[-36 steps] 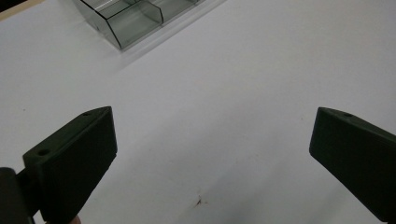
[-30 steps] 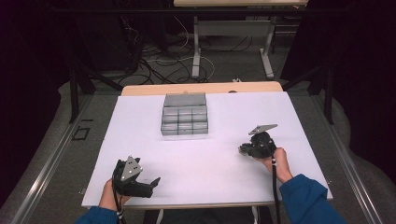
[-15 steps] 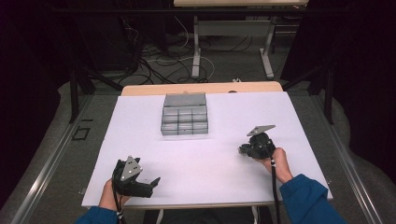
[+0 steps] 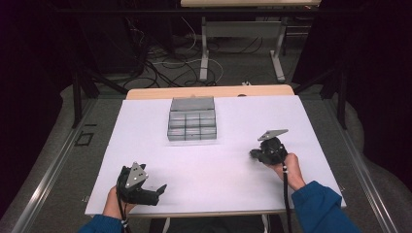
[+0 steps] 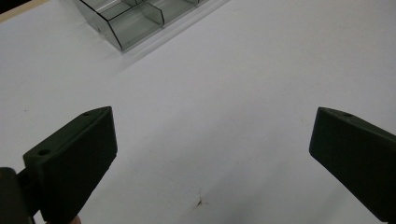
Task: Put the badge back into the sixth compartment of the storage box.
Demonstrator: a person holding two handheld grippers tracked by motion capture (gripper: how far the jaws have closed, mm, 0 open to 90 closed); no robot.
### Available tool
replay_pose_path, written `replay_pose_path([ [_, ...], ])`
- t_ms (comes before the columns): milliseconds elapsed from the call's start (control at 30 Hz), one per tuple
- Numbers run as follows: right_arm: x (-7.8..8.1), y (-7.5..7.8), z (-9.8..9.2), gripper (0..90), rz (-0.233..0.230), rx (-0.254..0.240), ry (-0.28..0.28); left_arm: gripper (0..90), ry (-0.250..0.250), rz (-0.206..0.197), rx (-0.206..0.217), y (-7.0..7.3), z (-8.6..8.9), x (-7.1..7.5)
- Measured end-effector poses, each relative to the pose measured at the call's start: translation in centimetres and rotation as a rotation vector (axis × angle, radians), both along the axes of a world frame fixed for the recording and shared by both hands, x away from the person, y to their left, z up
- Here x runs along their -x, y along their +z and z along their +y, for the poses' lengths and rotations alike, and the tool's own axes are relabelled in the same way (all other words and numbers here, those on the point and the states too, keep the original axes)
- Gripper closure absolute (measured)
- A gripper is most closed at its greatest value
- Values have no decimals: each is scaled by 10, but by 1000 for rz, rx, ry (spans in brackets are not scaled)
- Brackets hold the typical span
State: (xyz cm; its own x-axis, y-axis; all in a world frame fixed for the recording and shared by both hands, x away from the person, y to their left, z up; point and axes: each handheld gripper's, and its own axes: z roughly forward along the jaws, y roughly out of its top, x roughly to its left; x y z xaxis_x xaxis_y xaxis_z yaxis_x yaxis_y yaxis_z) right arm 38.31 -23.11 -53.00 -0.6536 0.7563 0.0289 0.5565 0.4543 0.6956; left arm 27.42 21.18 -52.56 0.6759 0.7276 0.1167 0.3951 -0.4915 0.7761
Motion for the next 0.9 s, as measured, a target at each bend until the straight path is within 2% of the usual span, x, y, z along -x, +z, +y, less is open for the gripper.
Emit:
replay_pose_path([
  [200,0,0,0,884,3,0,5,6,0,8,7,0,-1,0],
  [233,0,0,1,884,8,2,-8,6,0,7,5,0,0,0],
  [600,2,8,1,885,-37,-17,3,6,1,8,8,0,-1,0],
  [633,3,10,2,884,-28,-17,2,6,1,8,7,0,-1,0],
  [667,3,11,2,885,-45,-24,3,6,1,2,2,0,0,0],
  [700,4,12,2,884,-39,-26,8,6,1,2,3,0,0,0],
  [800,4,14,4,884,-60,-24,13,6,2,7,7,0,-1,0],
  [833,5,15,5,884,-51,-29,18,6,2,5,6,0,-1,0],
  [900,5,17,7,885,-69,-32,15,6,2,2,3,0,0,0],
])
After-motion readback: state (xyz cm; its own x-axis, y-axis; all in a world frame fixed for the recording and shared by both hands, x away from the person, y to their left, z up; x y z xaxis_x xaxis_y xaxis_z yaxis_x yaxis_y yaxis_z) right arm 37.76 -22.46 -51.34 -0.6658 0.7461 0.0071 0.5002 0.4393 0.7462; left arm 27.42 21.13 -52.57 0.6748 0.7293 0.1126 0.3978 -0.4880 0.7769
